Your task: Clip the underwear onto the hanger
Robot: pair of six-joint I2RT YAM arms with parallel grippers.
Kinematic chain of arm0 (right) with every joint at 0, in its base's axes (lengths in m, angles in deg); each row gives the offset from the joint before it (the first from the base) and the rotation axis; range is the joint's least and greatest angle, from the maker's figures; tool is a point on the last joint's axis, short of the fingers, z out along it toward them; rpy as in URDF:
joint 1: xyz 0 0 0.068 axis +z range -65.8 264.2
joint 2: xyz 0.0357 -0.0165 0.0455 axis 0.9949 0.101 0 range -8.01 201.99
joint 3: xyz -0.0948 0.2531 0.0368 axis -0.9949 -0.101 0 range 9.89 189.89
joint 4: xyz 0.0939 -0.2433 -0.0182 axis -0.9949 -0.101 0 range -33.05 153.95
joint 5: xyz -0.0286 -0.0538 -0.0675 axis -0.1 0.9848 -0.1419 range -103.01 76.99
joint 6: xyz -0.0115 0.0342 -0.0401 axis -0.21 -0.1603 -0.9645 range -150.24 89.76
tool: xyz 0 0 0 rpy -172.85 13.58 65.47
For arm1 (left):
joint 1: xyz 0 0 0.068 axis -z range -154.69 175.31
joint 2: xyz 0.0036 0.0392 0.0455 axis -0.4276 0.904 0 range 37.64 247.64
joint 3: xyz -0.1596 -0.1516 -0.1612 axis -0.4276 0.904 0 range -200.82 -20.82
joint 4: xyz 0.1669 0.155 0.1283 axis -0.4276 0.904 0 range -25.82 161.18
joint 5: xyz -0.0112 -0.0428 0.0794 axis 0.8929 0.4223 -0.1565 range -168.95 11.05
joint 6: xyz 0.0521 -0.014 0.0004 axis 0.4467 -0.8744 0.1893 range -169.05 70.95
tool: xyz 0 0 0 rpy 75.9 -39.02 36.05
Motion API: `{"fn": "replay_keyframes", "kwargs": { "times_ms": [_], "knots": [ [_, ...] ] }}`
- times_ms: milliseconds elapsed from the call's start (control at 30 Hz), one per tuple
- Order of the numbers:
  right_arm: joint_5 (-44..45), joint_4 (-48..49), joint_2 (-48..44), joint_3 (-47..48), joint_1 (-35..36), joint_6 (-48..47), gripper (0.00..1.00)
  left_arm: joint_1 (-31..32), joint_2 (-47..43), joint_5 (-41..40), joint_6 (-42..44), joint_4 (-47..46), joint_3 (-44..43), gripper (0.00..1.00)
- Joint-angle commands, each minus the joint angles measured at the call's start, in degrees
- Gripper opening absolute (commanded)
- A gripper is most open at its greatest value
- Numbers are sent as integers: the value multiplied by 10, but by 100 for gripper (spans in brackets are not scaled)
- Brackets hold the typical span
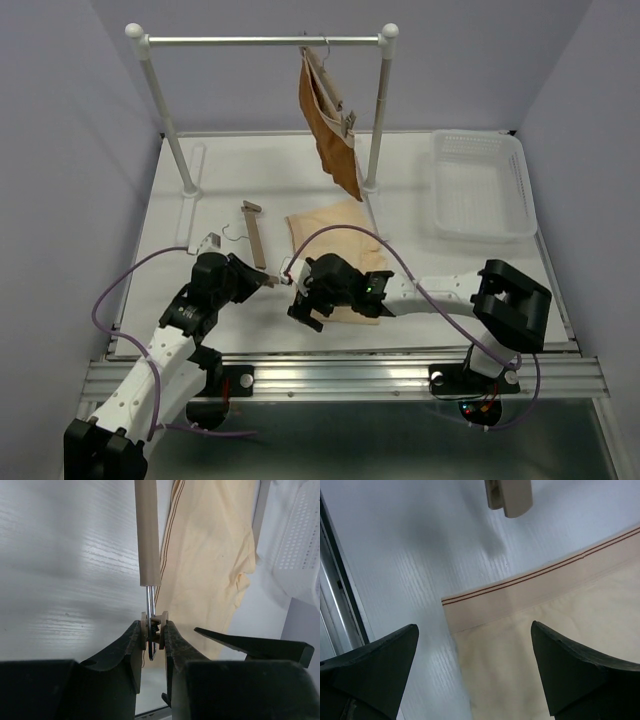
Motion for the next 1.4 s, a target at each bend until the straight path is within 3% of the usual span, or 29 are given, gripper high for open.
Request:
{"fn": "replay_keyframes", "kwargs": {
  "times_ms": [0, 200, 367, 500, 600, 800, 1000, 1367],
  "knots": [
    [48, -10, 6, 8, 29, -59, 100, -4, -10, 1, 8, 0, -28, 0],
    [81, -16, 50, 42, 59, -89, 96, -5, -2, 15, 13, -4, -30, 0],
    [97, -16, 82, 54, 69, -102, 87, -6, -2, 17, 17, 5, -35, 0],
    [110, -16, 97, 59, 69, -97, 67, -6, -7, 22, 14, 12, -34, 0],
    [114, -14, 97, 55, 69, -86, 32, -8, -8, 26, 11, 13, -30, 0],
    [166, 60, 84, 26, 69, -42, 4, -7, -10, 47, -15, 4, -20, 0],
    [196, 155, 71, 7, 69, 20, 1, -7, -21, 81, -54, -31, 12, 0],
    [241, 268, 34, -39, 69, 75, 1, -7, -25, 71, -68, -27, 12, 0]
  ]
}}
